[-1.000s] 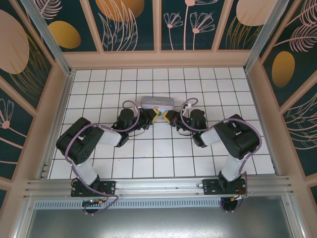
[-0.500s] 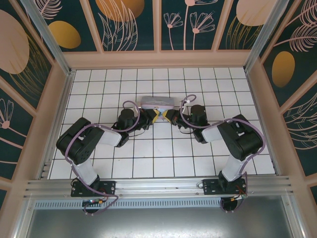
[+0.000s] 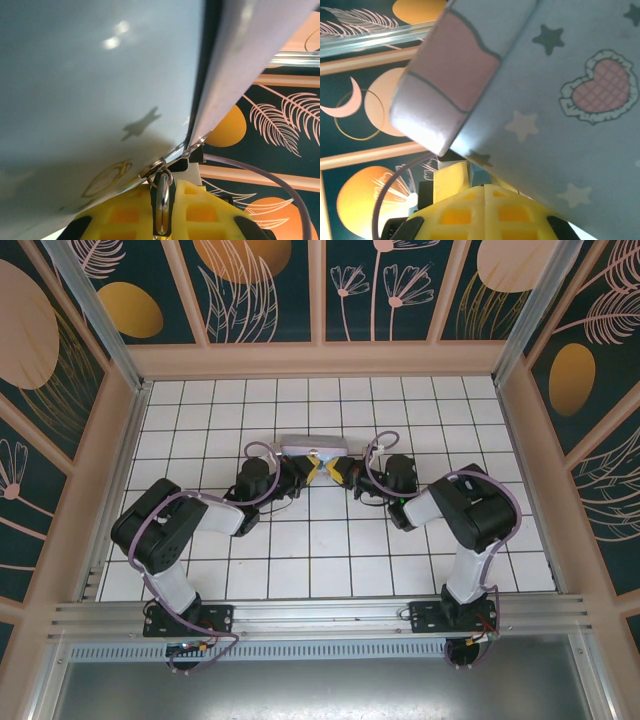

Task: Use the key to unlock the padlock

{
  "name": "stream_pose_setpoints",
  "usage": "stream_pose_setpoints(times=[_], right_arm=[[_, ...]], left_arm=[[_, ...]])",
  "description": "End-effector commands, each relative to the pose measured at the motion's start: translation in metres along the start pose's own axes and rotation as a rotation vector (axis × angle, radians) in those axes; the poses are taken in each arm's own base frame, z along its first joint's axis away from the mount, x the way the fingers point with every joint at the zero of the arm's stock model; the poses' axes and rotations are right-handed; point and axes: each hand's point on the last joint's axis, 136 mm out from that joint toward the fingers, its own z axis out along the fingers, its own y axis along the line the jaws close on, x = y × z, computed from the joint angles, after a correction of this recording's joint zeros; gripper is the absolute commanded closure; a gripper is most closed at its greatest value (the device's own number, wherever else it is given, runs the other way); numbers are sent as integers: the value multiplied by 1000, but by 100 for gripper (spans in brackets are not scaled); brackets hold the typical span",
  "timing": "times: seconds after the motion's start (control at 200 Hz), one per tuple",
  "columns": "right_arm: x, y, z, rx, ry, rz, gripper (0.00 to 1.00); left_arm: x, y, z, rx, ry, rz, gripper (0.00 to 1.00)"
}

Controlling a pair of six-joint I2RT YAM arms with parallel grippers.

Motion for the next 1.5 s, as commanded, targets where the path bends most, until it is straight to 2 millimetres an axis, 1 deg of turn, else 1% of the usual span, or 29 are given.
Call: stream_pose_setpoints(times=[0.0, 0.015, 0.02, 0.03, 0.07, 0.235, 0.365, 0.375, 0.385, 0.45, 0.555, 0.636, 0.791, 0.921, 1.076, 1.186, 1.386, 1.496], right_arm=[[22, 55, 7, -106, 67, -231, 100], [23, 55, 7, -100, 70, -249, 100], [23, 52, 7, -87, 70, -240, 100], [24, 55, 6, -91, 72, -263, 100], [25, 51, 6, -59, 77, -292, 100], [27, 37, 3, 50, 91, -403, 100], [28, 29, 0, 90, 96, -421, 100], [34, 28, 2, 91, 110, -420, 100], [35, 28, 3, 91, 112, -420, 100], [37, 26, 3, 91, 112, -415, 100], [41, 26, 3, 72, 110, -388, 100], [44, 30, 2, 43, 107, -360, 100], [48, 35, 2, -2, 109, -294, 100], [48, 32, 2, -20, 108, -210, 100], [47, 34, 0, -89, 104, -94, 100], [46, 32, 1, -114, 106, -38, 100], [42, 27, 1, -123, 106, -38, 100], [42, 28, 0, -152, 116, -64, 100]], left_arm=[[66, -11, -4, 23, 292, 20, 100], [66, -10, -4, 21, 292, 19, 100], [67, -16, -5, 34, 292, 24, 100], [67, -20, -7, 44, 292, 29, 100], [68, -23, -9, 51, 294, 33, 100], [69, -20, -16, 42, 285, 52, 100], [70, -19, -22, 45, 280, 52, 100], [70, -19, -22, 45, 280, 52, 100], [70, -19, -23, 46, 280, 52, 100], [71, -20, -24, 49, 279, 55, 100], [71, -23, -26, 58, 278, 65, 100], [71, -24, -26, 61, 278, 72, 100], [71, -21, -26, 59, 280, 82, 100], [72, -21, -26, 69, 285, 79, 100], [72, -21, -27, 78, 282, 82, 100], [72, -22, -29, 84, 281, 80, 100], [72, -27, -32, 124, 276, 34, 100], [71, -34, -34, 168, 270, -8, 100]])
